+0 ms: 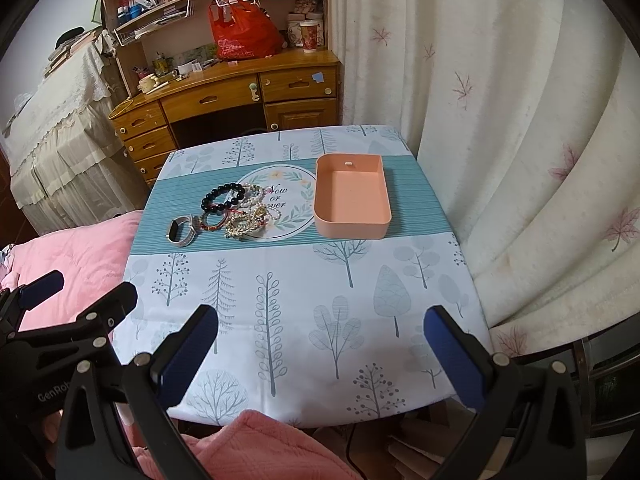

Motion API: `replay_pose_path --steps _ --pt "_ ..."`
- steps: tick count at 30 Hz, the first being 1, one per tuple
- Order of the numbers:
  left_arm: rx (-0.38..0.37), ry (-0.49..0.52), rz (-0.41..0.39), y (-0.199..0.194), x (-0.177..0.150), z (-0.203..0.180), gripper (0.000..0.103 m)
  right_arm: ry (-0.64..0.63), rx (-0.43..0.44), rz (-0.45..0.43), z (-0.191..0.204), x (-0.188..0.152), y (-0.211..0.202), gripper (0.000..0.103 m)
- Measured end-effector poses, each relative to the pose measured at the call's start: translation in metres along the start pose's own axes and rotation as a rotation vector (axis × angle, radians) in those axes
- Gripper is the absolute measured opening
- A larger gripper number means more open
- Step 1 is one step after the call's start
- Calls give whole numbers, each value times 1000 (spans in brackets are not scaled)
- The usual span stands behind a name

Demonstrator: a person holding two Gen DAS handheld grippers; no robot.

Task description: Organize jewelry

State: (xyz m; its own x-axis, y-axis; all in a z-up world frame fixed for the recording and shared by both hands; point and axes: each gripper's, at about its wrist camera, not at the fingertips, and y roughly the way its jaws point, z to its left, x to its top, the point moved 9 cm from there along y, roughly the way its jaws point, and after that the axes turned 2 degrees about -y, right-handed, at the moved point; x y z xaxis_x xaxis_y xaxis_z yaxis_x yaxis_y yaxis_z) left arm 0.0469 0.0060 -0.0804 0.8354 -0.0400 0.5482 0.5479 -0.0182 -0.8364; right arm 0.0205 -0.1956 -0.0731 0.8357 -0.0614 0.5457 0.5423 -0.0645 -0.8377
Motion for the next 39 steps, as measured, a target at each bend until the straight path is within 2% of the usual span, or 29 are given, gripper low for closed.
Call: replay_pose_path --steps 39 --pt "-6 -2 10 5 -1 5 102 -6 4 14 9 1 8 103"
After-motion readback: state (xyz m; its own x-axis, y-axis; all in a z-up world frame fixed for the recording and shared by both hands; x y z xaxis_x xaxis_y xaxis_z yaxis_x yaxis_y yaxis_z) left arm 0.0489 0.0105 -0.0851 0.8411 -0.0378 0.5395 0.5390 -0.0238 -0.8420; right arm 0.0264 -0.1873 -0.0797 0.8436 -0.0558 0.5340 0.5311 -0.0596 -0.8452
